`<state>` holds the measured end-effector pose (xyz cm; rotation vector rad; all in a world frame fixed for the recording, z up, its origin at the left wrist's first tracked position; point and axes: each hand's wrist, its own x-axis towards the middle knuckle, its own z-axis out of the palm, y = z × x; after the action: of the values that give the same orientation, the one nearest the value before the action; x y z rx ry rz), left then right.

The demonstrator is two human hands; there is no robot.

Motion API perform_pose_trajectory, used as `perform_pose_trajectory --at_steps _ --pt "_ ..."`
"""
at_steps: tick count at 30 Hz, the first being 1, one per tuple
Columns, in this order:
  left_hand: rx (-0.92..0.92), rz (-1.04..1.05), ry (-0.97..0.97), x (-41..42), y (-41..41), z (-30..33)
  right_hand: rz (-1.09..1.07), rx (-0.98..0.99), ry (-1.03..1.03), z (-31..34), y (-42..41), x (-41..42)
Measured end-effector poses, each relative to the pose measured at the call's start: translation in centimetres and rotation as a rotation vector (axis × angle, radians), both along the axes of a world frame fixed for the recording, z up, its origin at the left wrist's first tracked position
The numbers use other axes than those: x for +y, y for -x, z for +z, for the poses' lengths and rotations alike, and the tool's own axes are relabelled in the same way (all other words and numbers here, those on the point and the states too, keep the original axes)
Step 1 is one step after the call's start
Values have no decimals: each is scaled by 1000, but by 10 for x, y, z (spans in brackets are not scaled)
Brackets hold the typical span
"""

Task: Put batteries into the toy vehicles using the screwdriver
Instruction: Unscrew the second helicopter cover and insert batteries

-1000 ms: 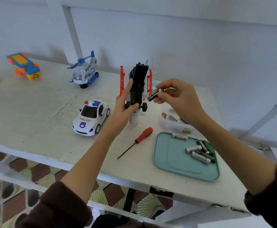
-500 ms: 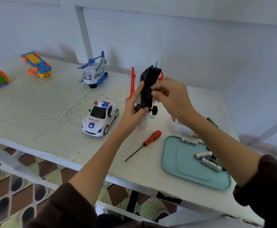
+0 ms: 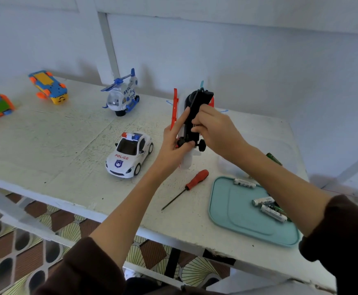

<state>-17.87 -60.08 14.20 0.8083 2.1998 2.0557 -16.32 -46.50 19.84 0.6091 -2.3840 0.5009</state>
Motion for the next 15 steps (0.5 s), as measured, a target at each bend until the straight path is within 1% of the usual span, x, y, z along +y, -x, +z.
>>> perform_pose_trajectory --at_steps 3,7,9,12,15 --pt "1 -8 -17 1 3 0 2 -15 -53 -7 1 3" --pt "-28 0 -21 1 4 0 20 -136 93 -9 5 6" --pt "-34 9 -7 0 4 -2 31 -182 102 -7 6 6" --pt "-28 19 21 -2 4 -3 2 -190 112 -5 4 5" --pt "-30 31 37 -2 3 -4 -65 -205 190 -7 2 3"
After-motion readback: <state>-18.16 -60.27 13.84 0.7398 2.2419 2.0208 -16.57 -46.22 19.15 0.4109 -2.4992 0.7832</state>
